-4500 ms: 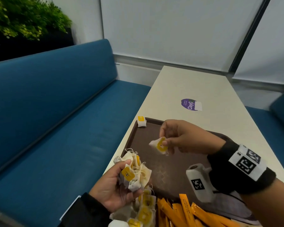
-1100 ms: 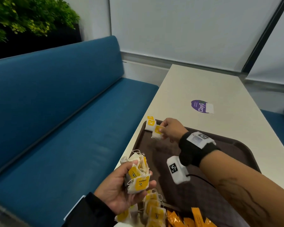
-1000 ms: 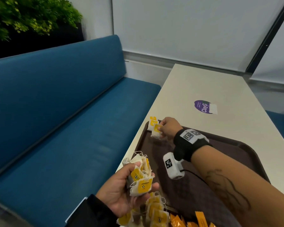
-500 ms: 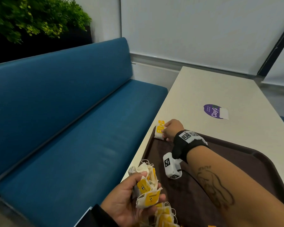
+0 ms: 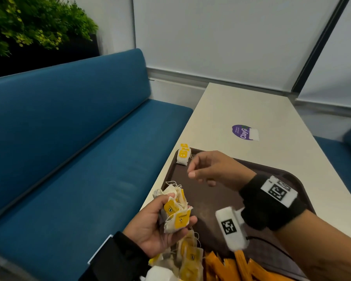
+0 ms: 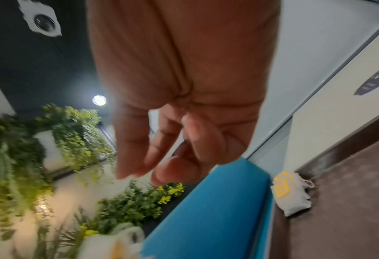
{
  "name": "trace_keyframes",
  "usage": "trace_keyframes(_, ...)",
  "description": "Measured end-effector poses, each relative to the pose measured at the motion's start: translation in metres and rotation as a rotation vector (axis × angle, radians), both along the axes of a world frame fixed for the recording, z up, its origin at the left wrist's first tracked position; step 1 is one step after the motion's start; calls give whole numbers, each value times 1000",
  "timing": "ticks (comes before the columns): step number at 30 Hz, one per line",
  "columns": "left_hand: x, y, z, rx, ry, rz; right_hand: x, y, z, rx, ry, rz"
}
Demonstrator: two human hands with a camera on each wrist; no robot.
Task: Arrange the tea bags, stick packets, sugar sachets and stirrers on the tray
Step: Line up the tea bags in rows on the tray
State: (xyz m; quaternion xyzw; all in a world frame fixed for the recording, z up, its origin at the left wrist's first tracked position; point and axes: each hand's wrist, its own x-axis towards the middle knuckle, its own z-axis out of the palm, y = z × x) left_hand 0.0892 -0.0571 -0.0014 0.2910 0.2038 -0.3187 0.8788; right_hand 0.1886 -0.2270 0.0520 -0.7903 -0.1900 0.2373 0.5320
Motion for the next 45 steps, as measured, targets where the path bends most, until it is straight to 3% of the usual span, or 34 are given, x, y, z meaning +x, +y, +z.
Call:
trace_keyframes(7,-10,-13,0,-23,8,6,-65,-17,12,41,18,202)
trace_keyframes(15,-22,-20,7,-5,2,85,-84,-21,2,59,-109,176)
trace_keyframes(21,-22,-7,1,63,15,142,-76,-18,7,187,-27,119)
trace_keyframes(26,-18,4,-1,97,5,162,-45,-6,9,215,5,-104)
trace_keyframes(29,-13,8,-5,125,-2,157,-9,3,2,68,-58,-347)
trace_keyframes(32,-6,10,-9,121,-4,100,34,14,-17,-136,-85,-479)
trace_keyframes(38,8,8,-11,99,-29,49,100,37,-61,-327,-86,-493)
trace_keyframes(45,18,10,-13,88,9,56,125,58,-84,-436,8,-450)
